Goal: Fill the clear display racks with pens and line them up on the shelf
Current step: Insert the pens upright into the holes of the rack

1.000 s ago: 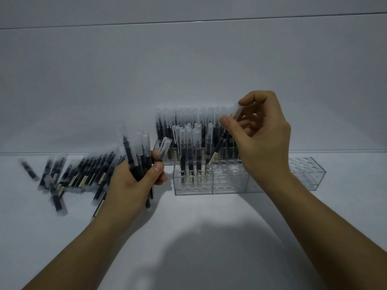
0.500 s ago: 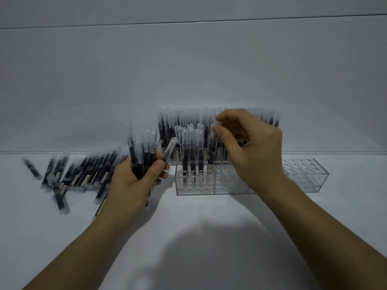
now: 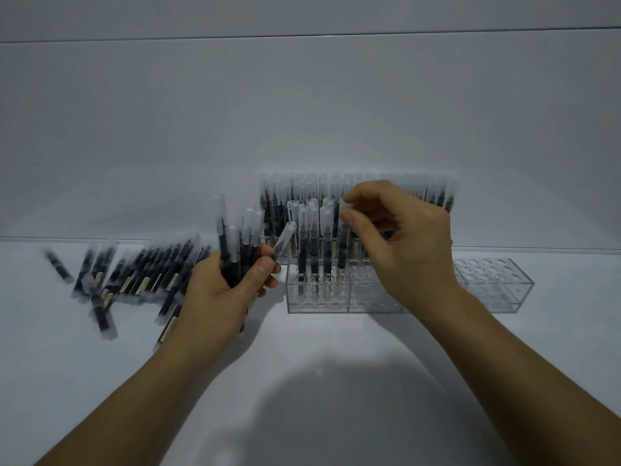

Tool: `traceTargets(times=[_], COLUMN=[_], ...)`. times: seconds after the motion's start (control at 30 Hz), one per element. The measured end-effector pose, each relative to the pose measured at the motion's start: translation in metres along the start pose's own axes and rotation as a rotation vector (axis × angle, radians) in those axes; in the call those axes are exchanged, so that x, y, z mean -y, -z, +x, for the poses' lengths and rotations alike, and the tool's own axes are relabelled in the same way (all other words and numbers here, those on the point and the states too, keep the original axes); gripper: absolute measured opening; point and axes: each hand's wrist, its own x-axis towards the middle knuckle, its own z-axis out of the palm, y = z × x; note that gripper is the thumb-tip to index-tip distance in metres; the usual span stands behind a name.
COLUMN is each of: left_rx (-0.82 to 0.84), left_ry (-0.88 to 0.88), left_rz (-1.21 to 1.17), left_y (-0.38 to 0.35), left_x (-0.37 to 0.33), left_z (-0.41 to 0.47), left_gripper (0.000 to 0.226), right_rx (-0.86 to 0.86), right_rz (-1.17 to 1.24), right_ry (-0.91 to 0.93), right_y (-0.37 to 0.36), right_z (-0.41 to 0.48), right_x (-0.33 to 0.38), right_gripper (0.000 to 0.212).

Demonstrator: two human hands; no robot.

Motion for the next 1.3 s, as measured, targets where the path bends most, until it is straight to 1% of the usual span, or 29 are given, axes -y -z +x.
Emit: traceTargets(times=[0.33, 0.53, 0.6, 0.67, 0.8, 0.87, 0.9, 1.03, 1.17, 1.3], left_rx=[0.004, -0.008, -0.011, -0.001, 0.078, 0.123, 0.139, 0.154, 0.101, 0.022], left_ry=[-0.003, 0.001, -0.001, -0.012, -0.057, -0.095, -0.107, -0.121, -0.143, -0.123], left_rz=[0.006, 0.023, 0.038, 0.035, 0.041, 0.070, 0.066, 0.039, 0.048, 0.079], left_y=[-0.001, 0.000, 0.000, 0.000, -0.001, -0.002, -0.003, -0.005, -0.004, -0.001], left_x=[-0.001, -0.001, -0.001, -0.003, -0.010, -0.013, -0.014, -0.014, -0.012, -0.010], left_z=[0.000, 0.000, 0.000, -0.001, -0.003, -0.004, -0.005, -0.007, -0.006, -0.003], left_gripper=[0.021, 0.021, 0.020, 0.018, 0.022, 0.022, 0.021, 0.021, 0.023, 0.022], right_rx=[0.078, -0.015, -0.011, 0.036, 0.201, 0.248, 0.256, 0.237, 0.159, 0.076], right_rz=[-0.092, -0.176, -0.130, -0.040, 0.157, 0.251, 0.305, 0.468, 0.545, 0.553], right_ry=[0.010, 0.049, 0.076, 0.058, -0.109, -0.202, -0.248, -0.346, -0.389, -0.387], right_y=[-0.002, -0.002, -0.006, -0.012, -0.022, -0.024, -0.025, -0.028, -0.024, -0.017], right_z=[0.001, -0.002, -0.006, -0.012, -0.021, -0.024, -0.024, -0.025, -0.020, -0.012], right_x=[-0.004, 0.004, 0.012, 0.021, 0.033, 0.036, 0.037, 0.040, 0.041, 0.038], right_gripper=[0.010, 0.013, 0.013, 0.016, 0.038, 0.043, 0.041, 0.027, 0.027, 0.030])
